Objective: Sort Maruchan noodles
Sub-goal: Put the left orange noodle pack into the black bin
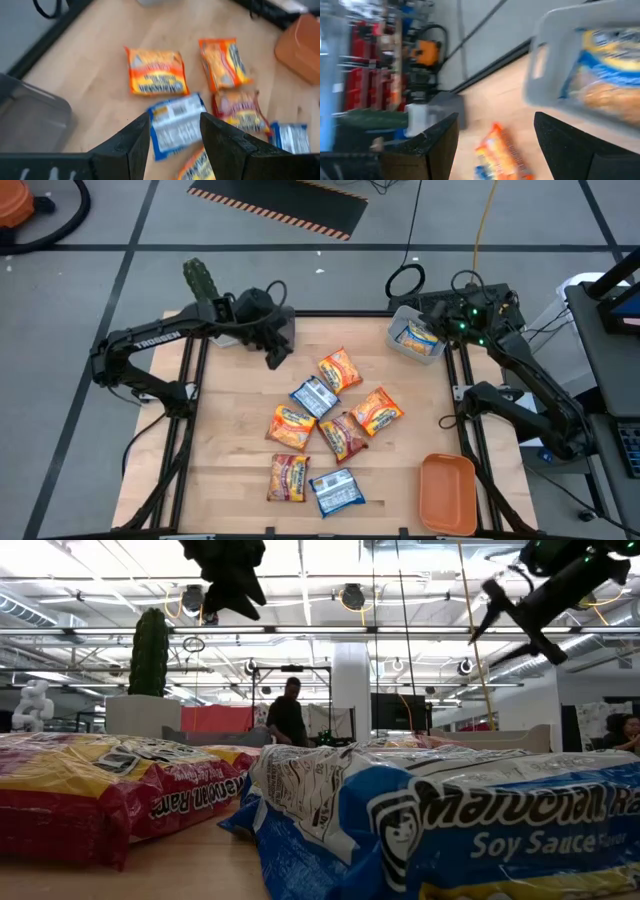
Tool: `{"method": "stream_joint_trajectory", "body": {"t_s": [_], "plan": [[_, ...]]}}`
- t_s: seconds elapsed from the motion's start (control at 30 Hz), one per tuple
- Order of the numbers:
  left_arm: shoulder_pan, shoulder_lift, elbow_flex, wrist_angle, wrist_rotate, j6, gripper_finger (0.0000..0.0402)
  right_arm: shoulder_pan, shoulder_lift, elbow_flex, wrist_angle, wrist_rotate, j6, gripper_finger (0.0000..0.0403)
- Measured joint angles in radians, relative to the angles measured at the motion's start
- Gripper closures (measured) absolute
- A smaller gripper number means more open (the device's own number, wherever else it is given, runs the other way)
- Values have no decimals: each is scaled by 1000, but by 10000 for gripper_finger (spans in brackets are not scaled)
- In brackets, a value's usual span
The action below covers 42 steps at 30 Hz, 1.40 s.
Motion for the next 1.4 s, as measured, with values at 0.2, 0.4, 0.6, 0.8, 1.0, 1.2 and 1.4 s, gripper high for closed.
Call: {"method": "stream_joint_trajectory", "body": {"t_s": [0.2,0.4,0.6,0.8,1.0,1.2,1.4], "plan": [[-73,0,0,-122,0,-16,224,154,-75,0,134,89,91,151],[-141,0,0,-163,-27,-33,224,257,-57,0,159,228,76,151],[-188,0,-9,-151,-93,-38,224,323,-7,0,191,210,38,151],[-222,0,-71,-154,-94,-194,224,383,37,0,255,205,18,151],[-270,0,-156,-121,-95,-432,224,398,77,0,319,204,-2,151],[-336,0,-255,-60,-106,-611,224,398,114,0,369,202,-28,151],[-415,0,-328,-20,-105,-790,224,396,151,0,428,56,-50,151]]}}
